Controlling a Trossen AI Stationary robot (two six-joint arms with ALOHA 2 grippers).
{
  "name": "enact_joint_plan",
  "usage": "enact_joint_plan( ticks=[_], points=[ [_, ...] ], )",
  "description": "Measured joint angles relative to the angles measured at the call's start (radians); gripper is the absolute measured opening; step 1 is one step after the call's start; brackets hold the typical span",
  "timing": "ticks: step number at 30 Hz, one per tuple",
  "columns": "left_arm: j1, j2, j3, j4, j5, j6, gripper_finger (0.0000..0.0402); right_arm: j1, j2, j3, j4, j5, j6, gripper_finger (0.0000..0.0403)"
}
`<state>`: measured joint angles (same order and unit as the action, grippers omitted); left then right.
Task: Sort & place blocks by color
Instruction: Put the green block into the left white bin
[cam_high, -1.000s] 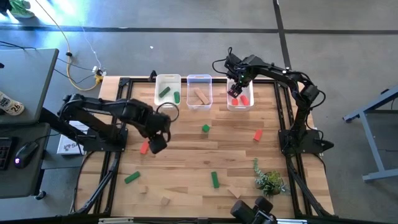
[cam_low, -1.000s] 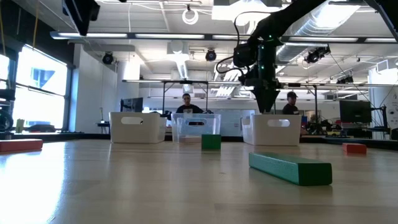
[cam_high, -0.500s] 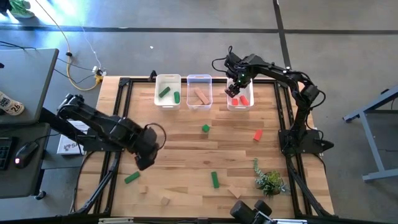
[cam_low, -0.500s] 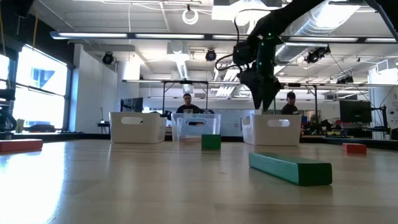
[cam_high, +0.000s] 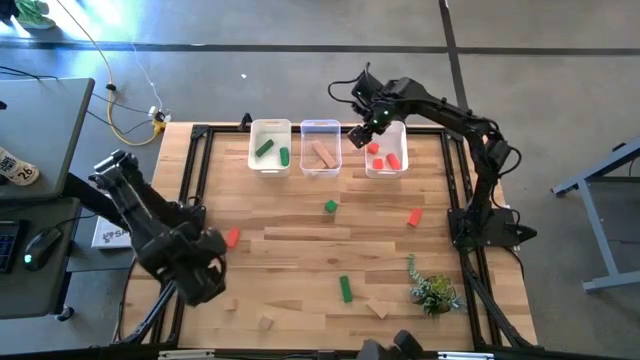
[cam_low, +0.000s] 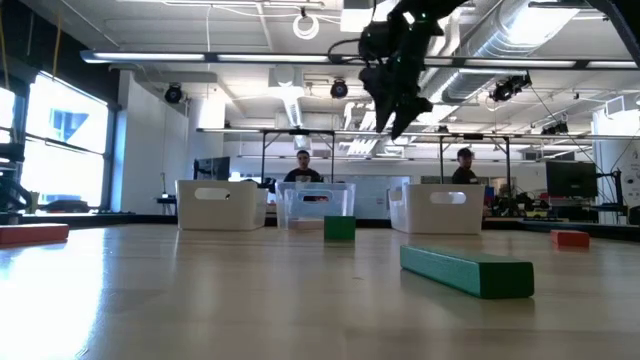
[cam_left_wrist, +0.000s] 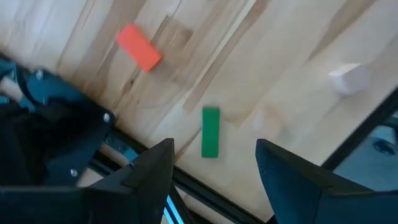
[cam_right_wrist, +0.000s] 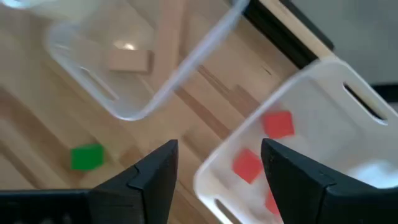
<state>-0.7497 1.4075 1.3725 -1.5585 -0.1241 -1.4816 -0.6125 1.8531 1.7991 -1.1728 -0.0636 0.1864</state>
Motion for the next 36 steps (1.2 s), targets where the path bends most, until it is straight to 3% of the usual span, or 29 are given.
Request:
enact_joint_plan(
  ticks=[6,14,18,36],
  points=[
    [-0.112,0.0,-0.125,0.108,0.026,-0.129,0.0216,0.072,0.0,0.068,-0.006,0.0,0.017,0.0217],
    [-0.185,0.0,-0.296,0.371,0.03,-0.165,0.0216,0.141,0.0,0.093,-0.007,0.0,0.038,0.0217],
    [-0.218,0.0,-0.38,0.426,-0.002,-0.161,0.0216,0.164,0.0,0.093,-0.013,0.01,0.042,0.0217],
    [-0.245,0.0,-0.649,0.721,0.017,-0.192,0.0216,0.189,0.0,0.093,-0.021,0.034,0.041,0.0217]
  ],
)
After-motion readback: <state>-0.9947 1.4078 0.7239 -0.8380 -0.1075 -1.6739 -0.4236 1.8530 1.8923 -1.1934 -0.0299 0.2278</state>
